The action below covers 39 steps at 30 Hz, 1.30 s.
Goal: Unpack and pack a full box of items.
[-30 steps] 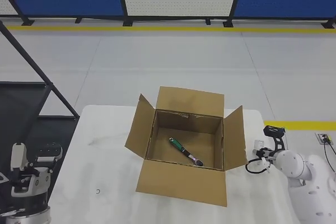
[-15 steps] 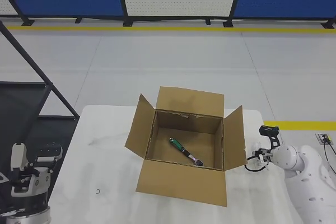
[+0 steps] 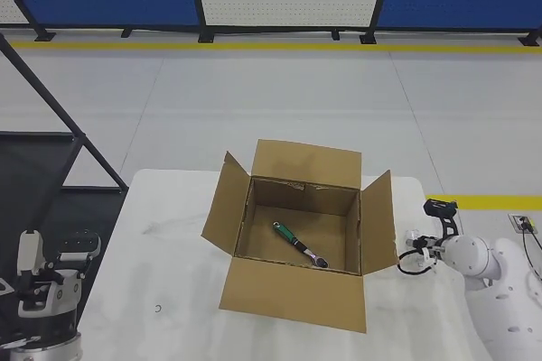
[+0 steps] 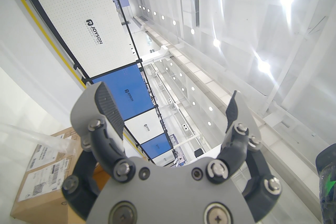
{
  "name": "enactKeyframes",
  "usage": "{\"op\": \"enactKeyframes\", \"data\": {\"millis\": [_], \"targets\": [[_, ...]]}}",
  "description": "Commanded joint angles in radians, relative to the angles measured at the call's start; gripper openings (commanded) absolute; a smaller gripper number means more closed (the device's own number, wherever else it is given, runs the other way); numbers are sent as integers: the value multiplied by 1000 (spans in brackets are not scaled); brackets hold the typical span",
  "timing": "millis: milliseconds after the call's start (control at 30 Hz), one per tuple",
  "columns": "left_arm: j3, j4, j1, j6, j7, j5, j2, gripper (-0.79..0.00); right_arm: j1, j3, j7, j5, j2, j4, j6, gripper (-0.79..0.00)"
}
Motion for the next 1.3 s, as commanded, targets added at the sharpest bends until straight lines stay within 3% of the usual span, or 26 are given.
{"op": "enactKeyframes", "data": {"millis": [0,100,200,233,467,600,700,933,1267], "targets": [[0,0,0,0,0,0,0,0,-17,9,-2,2,2,-31,11,-311],[0,0,0,0,0,0,0,0,-43,33,-22,29,5,-91,23,-305],[0,0,0,0,0,0,0,0,-97,75,-65,64,9,-226,49,-154],[0,0,0,0,0,0,0,0,-123,87,-78,68,10,-290,61,0],[0,0,0,0,0,0,0,0,-306,127,-146,134,10,-757,66,0],[0,0,0,0,0,0,0,0,-340,77,-148,126,11,-909,15,0],[0,0,0,0,0,0,0,0,-309,-4,-118,63,12,-970,-7,0],[0,0,0,0,0,0,0,0,-78,-268,12,-19,-3,-879,-57,0],[0,0,0,0,0,0,0,0,322,-665,186,-8,-98,-397,27,0]]}}
